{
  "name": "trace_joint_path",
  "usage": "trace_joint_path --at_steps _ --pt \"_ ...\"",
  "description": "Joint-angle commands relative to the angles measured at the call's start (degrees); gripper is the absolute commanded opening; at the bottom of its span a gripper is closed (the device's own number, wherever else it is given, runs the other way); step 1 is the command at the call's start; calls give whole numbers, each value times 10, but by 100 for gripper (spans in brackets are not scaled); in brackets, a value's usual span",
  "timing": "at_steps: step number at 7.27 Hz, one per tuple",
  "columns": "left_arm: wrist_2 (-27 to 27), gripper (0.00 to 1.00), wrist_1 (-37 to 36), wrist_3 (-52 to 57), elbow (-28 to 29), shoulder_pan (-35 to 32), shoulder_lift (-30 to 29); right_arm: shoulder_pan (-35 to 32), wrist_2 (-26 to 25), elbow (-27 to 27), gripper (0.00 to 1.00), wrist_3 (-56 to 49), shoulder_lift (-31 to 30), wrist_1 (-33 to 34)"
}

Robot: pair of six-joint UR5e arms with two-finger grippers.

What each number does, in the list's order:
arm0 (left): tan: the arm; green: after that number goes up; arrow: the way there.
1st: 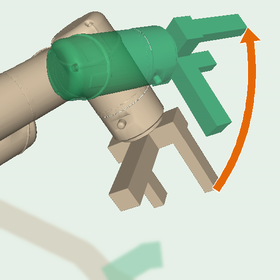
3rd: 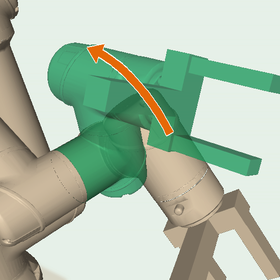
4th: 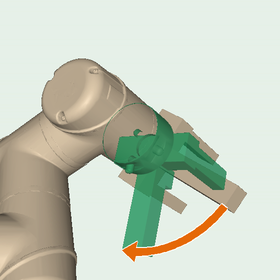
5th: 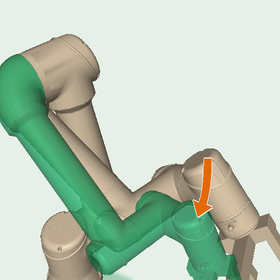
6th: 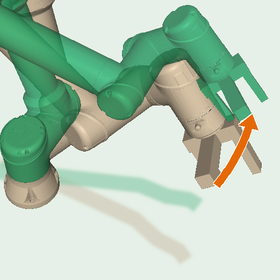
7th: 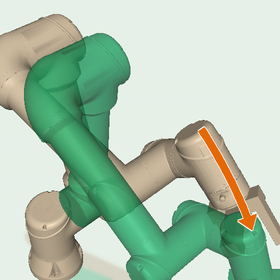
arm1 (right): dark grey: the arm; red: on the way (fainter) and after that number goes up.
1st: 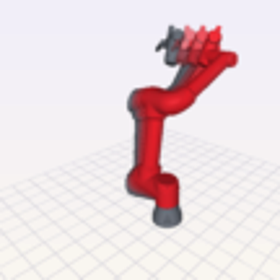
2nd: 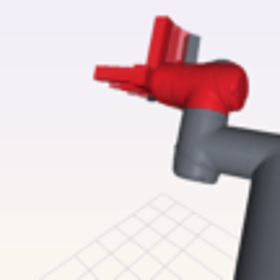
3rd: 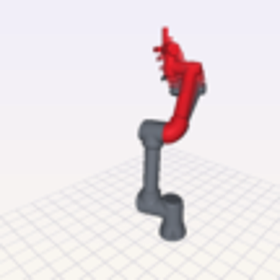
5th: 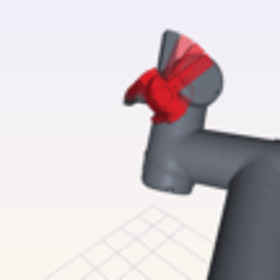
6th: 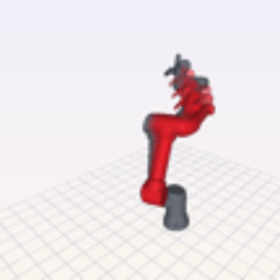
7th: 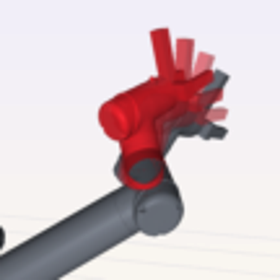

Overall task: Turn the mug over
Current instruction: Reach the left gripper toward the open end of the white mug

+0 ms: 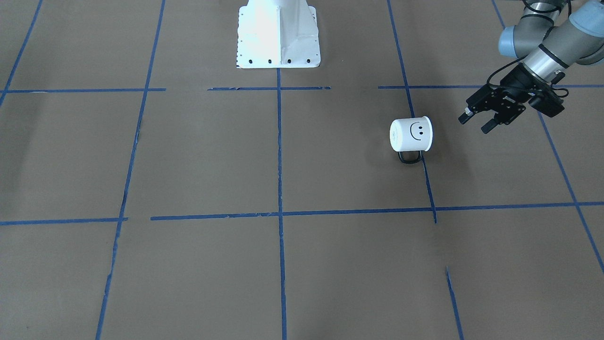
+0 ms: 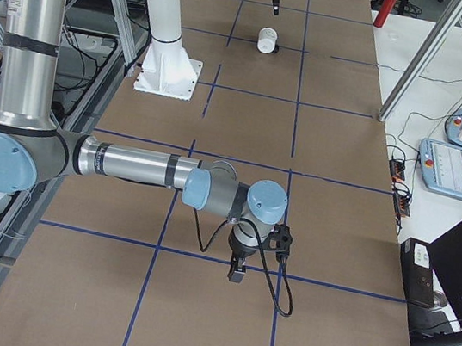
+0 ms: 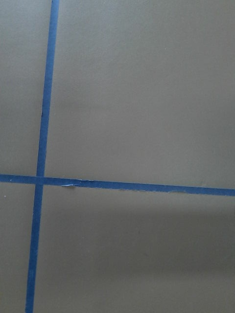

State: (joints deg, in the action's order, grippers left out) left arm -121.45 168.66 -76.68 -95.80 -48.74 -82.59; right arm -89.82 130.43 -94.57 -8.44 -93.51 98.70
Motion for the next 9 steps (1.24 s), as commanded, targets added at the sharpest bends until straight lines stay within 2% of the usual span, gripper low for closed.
trace_joint_path --at_steps 1,2,6,7,9 --pt "84 100 89 -71 54 60 -50 0 0 0 100 0 0 0" --pt "90 100 121 -76 92 66 -72 0 0 0 100 0 0 0" --pt "56 100 124 -105 102 83 -85 0 0 0 100 0 0 0" --pt "55 97 127 -109 103 87 -94 0 0 0 100 0 0 0" --pt "40 64 127 -115 105 87 -109 0 0 0 100 0 0 0"
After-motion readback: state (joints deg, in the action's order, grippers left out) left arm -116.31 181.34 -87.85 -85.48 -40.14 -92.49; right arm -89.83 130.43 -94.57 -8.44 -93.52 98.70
